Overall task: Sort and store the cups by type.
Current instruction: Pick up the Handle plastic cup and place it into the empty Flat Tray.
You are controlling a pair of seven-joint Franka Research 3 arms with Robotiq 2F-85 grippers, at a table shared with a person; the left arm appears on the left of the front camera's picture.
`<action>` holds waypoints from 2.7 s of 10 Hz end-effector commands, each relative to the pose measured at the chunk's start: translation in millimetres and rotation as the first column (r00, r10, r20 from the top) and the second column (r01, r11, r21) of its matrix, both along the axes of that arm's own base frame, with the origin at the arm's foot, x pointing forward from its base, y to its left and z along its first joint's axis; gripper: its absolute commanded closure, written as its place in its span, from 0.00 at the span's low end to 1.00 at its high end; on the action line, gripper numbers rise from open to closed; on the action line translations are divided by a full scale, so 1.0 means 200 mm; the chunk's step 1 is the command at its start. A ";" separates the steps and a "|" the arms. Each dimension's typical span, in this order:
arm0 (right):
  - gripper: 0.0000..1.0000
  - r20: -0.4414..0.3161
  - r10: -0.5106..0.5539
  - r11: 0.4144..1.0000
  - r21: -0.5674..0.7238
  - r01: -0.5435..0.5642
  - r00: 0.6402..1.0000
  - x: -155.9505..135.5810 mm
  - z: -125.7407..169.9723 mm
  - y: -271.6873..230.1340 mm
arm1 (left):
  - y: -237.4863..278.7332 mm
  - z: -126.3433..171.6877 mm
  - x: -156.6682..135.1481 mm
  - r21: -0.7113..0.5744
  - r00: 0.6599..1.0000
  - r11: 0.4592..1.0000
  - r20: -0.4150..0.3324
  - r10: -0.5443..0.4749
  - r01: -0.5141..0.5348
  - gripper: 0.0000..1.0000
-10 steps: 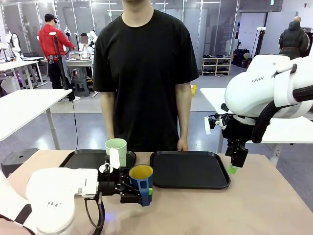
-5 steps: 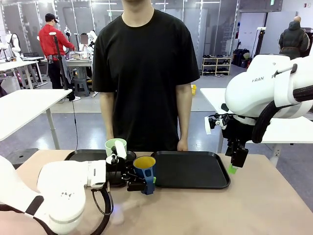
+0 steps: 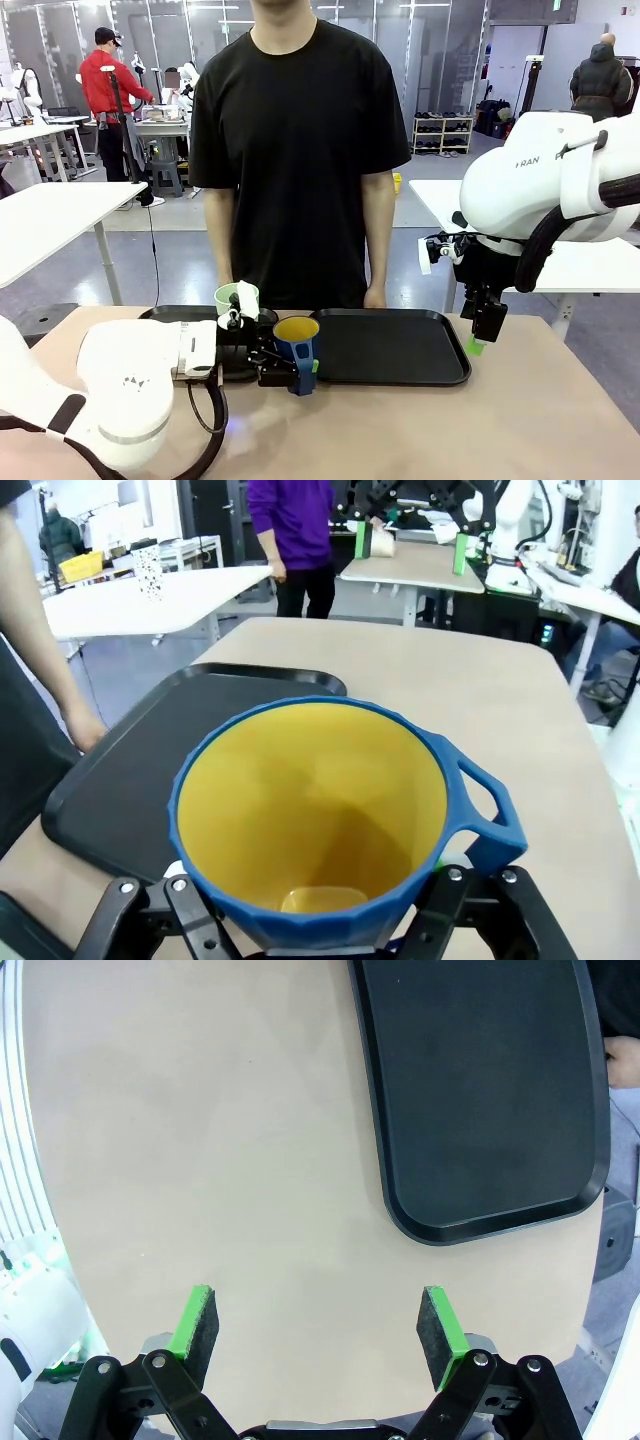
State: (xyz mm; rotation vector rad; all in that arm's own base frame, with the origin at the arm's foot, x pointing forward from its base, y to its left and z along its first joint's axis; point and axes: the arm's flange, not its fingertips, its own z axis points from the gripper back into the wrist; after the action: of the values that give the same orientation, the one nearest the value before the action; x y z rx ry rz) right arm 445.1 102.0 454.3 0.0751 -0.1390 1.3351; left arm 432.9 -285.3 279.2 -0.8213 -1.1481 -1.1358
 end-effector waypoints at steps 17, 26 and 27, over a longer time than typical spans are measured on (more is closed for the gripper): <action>0.00 0.008 0.002 1.000 -0.004 -0.002 1.000 0.00 0.01 -0.01 | 0.18 -0.02 -0.02 0.156 0.993 0.984 -0.094 -0.069 0.083 0.25; 0.00 0.008 0.002 1.000 -0.004 -0.002 1.000 0.00 0.01 -0.01 | 0.56 -0.17 -0.07 0.237 0.993 0.967 -0.103 -0.066 0.089 0.25; 0.00 0.008 0.002 1.000 -0.004 -0.002 1.000 0.00 0.01 -0.01 | 0.59 -0.18 -0.08 0.226 0.992 0.971 -0.109 -0.059 0.082 0.25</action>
State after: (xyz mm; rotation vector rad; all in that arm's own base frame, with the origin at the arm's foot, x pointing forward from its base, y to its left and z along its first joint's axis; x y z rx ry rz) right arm 445.1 101.9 454.2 0.0756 -0.1391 1.3350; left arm 423.8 -181.8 251.8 -0.7425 -0.9284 -1.2103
